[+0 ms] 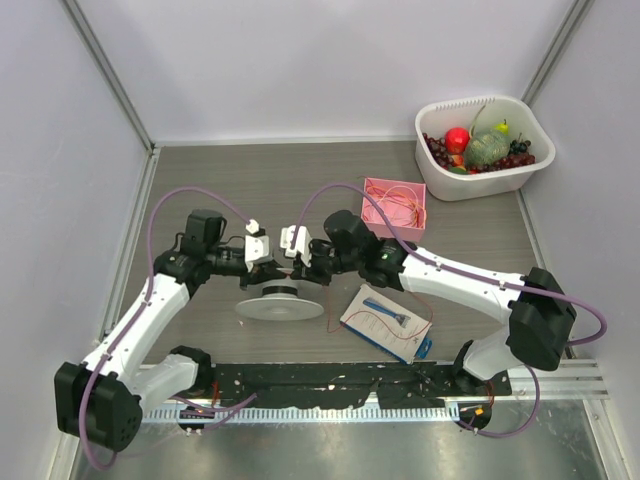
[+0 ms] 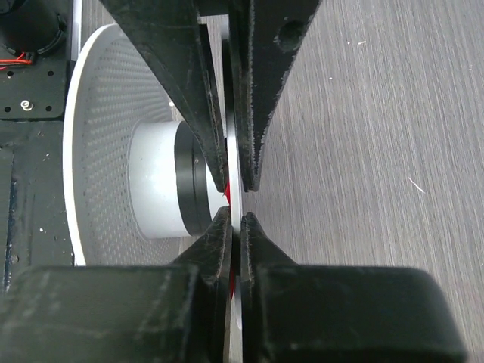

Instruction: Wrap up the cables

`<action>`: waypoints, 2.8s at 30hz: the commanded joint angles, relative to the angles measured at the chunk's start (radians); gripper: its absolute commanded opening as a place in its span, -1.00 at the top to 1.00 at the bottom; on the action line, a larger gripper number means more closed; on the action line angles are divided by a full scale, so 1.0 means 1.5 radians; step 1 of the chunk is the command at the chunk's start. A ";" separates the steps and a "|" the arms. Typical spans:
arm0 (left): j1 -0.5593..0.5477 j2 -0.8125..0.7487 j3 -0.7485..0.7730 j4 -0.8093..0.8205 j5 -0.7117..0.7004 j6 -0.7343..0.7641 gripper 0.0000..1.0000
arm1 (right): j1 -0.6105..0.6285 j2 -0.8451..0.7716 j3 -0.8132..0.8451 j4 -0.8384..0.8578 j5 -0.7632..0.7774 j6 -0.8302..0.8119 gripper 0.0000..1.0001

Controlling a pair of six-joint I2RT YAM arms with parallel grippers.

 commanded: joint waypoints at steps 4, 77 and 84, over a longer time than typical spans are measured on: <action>-0.002 -0.027 0.018 0.008 0.026 0.015 0.36 | -0.008 -0.009 0.009 0.048 0.018 0.021 0.99; 0.017 -0.004 0.073 0.045 -0.033 -0.180 1.00 | -0.146 -0.060 0.061 0.000 -0.054 0.120 -0.52; 0.035 0.010 0.189 0.016 -0.107 -0.322 1.00 | -0.259 -0.147 0.030 -0.045 -0.057 0.123 -0.55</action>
